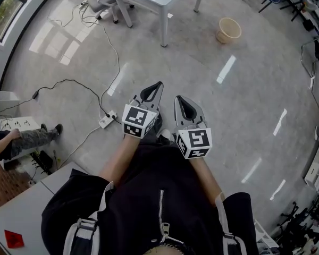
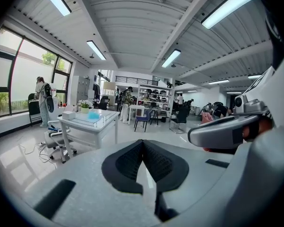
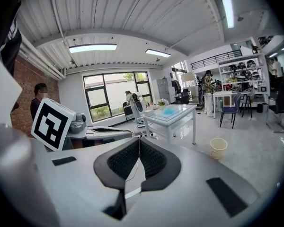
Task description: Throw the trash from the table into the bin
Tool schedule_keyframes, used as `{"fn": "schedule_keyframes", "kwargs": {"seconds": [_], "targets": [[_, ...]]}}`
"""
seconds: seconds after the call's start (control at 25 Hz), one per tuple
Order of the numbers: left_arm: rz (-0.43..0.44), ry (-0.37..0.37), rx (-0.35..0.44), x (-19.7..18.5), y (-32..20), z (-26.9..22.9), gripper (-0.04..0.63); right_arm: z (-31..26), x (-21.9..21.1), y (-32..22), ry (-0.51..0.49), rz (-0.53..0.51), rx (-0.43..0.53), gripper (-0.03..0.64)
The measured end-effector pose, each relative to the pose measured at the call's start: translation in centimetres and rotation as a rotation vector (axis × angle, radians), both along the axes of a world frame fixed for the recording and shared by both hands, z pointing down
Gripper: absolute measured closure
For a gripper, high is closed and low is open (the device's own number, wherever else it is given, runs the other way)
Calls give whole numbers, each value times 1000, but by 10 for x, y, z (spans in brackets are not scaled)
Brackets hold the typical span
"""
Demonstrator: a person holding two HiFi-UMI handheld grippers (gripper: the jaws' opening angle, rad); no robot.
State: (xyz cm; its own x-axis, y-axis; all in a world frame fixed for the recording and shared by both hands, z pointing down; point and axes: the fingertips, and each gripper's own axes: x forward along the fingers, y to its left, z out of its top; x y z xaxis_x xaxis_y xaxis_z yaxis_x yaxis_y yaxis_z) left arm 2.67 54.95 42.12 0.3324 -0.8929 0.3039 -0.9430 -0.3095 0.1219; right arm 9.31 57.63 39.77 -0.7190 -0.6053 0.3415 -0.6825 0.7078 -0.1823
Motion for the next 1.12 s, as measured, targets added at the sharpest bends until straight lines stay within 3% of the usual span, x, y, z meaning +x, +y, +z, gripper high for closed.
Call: {"fn": "schedule_keyframes", "kwargs": {"seconds": [0.72,1.12], "targets": [[31,35,54,-92,-134,-13,591,-12,-83,-130,23,69,44,607],[31,29,80,-130,-183,-23,591,-18,-120,-183,16,70,69,607]]}}
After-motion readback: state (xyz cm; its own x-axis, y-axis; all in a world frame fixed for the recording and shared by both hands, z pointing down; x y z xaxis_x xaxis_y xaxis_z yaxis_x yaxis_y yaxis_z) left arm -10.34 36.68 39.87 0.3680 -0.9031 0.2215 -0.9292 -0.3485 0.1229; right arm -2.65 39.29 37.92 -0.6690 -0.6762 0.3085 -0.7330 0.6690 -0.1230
